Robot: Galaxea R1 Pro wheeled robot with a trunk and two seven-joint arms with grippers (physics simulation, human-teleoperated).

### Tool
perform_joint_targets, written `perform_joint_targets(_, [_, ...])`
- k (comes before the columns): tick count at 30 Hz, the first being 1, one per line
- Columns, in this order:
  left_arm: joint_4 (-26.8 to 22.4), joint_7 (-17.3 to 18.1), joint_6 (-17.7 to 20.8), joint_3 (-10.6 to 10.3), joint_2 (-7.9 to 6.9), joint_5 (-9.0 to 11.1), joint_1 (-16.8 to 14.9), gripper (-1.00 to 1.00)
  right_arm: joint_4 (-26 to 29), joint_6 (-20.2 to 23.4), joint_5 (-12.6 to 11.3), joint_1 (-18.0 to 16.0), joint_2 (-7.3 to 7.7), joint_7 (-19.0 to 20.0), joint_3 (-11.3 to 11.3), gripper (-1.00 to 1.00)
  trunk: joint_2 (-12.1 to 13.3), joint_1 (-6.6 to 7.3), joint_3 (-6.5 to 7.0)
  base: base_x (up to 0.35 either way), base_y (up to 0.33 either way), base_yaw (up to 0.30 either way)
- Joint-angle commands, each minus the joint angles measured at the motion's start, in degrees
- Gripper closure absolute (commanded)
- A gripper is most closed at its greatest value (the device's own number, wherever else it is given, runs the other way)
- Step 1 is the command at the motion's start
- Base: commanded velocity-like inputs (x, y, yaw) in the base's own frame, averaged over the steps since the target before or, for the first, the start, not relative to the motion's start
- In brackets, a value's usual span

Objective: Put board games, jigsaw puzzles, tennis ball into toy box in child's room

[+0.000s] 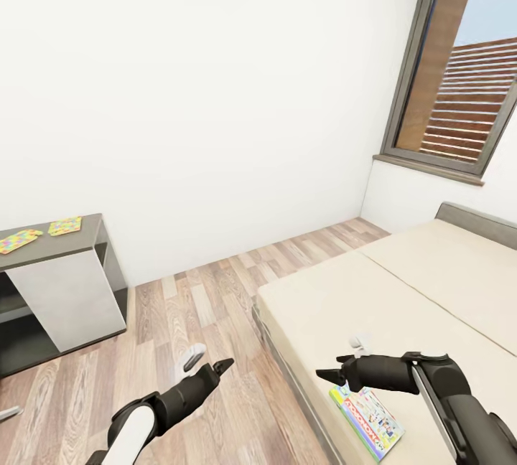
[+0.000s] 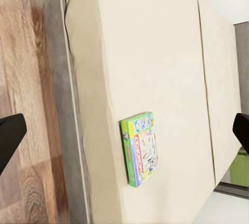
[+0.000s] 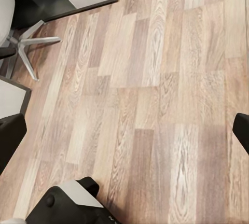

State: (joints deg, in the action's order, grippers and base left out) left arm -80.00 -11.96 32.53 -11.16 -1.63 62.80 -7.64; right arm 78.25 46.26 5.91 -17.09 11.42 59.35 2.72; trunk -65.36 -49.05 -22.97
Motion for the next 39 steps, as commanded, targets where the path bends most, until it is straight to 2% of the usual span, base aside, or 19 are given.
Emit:
perform_joint_targets(1, [-0.1, -0.6, 0.1, -0.1, -0.03, 0.6, -0.1, -1.0, 0.1, 0.2, 0.6, -0.1, -0.02, 0.6, 0.1, -1.0, -0.5, -0.23, -0.25, 0.0, 0.0, 0.0])
perform_joint_targets(23, [0.3, -0.4, 0.2, -0.2, 0.04, 0.5, -0.3, -1.0, 2.5, 0.4, 0.6, 0.3, 0.18, 0.7, 0.3, -1.0, -9.3, -5.06, -4.2, 0.0, 0.0, 0.0])
perform_joint_targets(27, [0.3, -0.4, 0.2, -0.2, 0.04, 0.5, -0.3, -1.0, 3.3, 0.4, 0.6, 0.5, 0.21, 0.7, 1.0, -1.0, -10.9, -5.94, -4.92, 0.0, 0.0, 0.0])
perform_joint_targets(31, [0.4, -0.4, 0.2, -0.2, 0.04, 0.6, -0.3, -1.0, 5.6, 0.5, 0.6, 1.2, 0.2, 0.8, 3.4, -1.0, -12.5, -6.82, -5.64, 0.0, 0.0, 0.0])
perform_joint_targets(39, [0.6, -0.4, 0.2, -0.2, 0.05, 0.5, -0.4, -1.0, 7.6, 0.8, 0.7, 1.8, 0.19, 0.7, 5.3, -1.0, -15.7, -8.58, -7.07, 0.0, 0.0, 0.0])
